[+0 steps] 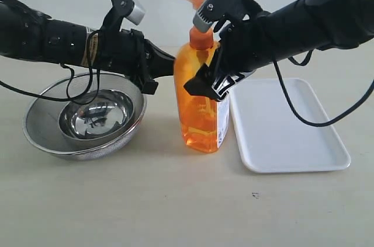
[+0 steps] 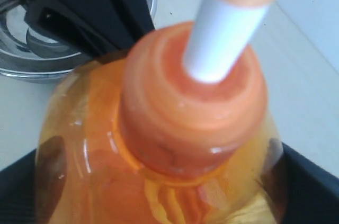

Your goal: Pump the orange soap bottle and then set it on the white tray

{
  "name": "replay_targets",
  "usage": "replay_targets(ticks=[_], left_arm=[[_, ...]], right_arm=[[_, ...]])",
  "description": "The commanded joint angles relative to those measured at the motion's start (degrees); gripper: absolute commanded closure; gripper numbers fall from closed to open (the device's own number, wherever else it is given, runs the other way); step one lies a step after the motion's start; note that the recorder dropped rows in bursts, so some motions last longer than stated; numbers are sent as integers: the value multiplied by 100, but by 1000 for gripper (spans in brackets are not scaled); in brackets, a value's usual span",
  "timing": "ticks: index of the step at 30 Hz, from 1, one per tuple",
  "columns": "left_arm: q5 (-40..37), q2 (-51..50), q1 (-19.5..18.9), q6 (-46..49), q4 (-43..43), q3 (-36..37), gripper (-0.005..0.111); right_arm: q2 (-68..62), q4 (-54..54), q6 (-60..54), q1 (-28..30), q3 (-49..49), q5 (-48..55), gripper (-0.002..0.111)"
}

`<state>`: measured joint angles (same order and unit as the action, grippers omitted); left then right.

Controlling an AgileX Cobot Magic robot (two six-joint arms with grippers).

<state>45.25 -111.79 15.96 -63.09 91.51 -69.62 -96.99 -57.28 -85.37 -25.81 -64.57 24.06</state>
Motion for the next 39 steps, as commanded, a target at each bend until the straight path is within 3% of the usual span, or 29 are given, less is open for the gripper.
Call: replay_targets(ticks=[1, 23, 39], left_arm=[[261, 269, 31, -14, -72, -42, 102], [399, 383, 31, -28, -87, -42, 102], [473, 383, 373, -202, -2, -375, 102]], right_arm=[[47, -182, -66, -3, -142, -172, 108], [362, -205, -7, -3, -351, -331, 108], [371, -37, 244, 10, -351, -477, 108]])
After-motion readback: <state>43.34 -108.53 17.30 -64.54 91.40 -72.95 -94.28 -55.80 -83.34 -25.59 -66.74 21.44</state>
